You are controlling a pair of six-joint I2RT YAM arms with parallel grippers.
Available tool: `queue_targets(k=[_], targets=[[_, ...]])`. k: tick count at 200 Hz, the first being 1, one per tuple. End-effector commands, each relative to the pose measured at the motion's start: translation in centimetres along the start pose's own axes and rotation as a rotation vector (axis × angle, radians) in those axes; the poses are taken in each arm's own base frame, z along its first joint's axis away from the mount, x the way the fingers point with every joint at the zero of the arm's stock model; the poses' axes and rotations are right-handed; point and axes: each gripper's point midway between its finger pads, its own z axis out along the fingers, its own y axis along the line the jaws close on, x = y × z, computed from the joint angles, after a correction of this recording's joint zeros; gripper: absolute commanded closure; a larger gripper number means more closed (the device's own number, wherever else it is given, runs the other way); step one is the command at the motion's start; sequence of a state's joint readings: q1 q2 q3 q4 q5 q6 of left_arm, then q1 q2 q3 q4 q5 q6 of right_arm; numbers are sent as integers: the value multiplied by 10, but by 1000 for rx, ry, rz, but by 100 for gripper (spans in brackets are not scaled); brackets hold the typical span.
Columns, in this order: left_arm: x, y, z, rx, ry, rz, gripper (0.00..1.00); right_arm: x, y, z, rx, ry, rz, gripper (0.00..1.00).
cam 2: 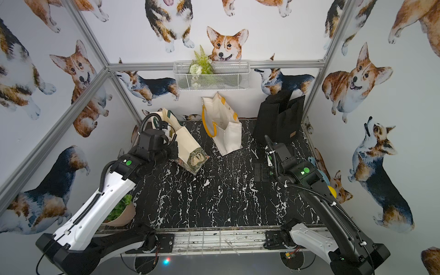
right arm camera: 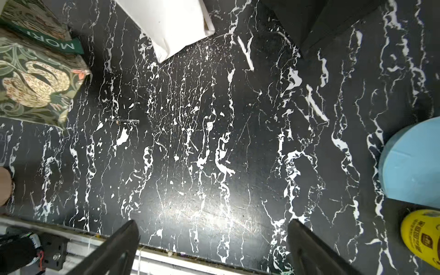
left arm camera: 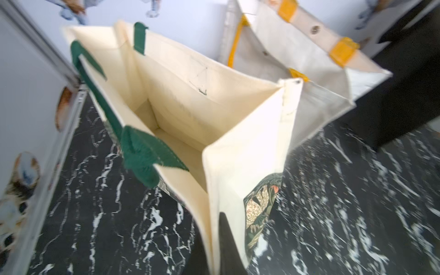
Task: Put away the canvas bag
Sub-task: Move the canvas bag to the center of the board.
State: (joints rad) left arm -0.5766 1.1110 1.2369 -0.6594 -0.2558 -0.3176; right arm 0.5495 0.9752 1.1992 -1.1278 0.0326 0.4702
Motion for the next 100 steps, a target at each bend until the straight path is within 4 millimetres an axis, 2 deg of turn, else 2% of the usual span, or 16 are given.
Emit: queue_targets(k=[1,25,55,80,100], targets=[[28,-44,-20,101,41,-29,100,9,4,-9,-40,20,36,1],[44,-96,-44,200,25,7,100,3,1,-17,-38,-34,67,1],[57,-152,-65,317,41,9,100,10,-1,-14,-33,0,58,1],[61,-191,-80,408,32,6,100,16,-12,-8,25,35,61,1],[64,-212,-86,457,39,-9,100,15,-20,-9,64,37,59,1]])
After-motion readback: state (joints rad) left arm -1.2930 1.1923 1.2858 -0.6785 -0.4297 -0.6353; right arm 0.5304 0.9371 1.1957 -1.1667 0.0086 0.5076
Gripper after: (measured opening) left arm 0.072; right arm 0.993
